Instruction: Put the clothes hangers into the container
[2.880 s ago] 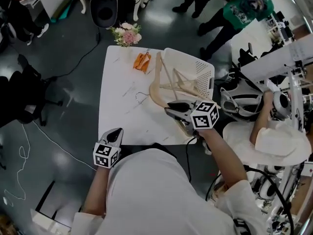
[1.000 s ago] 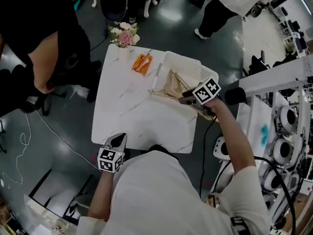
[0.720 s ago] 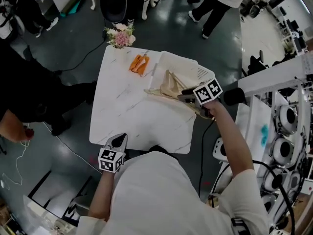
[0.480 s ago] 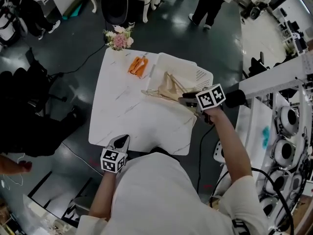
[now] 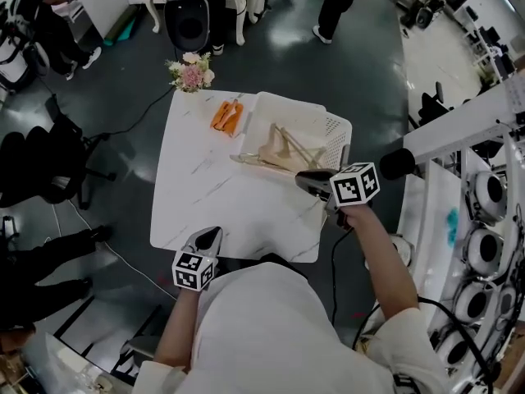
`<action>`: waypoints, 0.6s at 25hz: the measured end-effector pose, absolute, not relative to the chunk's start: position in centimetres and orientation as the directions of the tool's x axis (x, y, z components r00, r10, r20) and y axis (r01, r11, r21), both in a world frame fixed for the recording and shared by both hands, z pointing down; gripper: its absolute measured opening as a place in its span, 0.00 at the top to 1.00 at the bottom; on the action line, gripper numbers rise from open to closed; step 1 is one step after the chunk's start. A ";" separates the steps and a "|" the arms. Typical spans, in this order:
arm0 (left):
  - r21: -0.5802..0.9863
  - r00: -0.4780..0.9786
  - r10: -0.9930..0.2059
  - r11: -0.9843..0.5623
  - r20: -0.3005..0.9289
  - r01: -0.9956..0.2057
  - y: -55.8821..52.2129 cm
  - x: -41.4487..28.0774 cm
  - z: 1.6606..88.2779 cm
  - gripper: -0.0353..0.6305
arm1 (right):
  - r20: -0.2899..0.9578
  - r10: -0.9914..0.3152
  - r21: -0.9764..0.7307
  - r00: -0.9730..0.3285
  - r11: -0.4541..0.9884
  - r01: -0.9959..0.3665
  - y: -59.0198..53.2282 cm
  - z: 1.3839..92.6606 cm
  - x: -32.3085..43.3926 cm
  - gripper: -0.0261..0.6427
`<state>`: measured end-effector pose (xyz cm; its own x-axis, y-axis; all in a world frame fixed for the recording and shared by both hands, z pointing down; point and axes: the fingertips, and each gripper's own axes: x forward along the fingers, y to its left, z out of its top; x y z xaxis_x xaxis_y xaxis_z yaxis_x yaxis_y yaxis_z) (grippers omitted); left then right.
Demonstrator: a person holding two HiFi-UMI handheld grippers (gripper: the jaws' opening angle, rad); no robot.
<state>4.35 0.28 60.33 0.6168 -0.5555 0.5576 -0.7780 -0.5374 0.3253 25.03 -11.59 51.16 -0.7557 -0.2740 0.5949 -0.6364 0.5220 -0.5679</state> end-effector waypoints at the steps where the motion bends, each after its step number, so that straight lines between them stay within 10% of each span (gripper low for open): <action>1: 0.323 0.621 -0.556 -0.543 0.553 -0.775 0.1 4.2 60.0 0.94 | 0.590 -0.285 -0.571 -0.756 0.515 -0.640 -11.1 51.4 24.9 0.92; 15: 0.353 0.734 -0.456 -0.667 0.504 -0.657 0.5 2.7 56.5 0.94 | 0.501 -0.583 -0.575 -0.640 0.329 -0.749 -2.2 53.6 21.2 0.96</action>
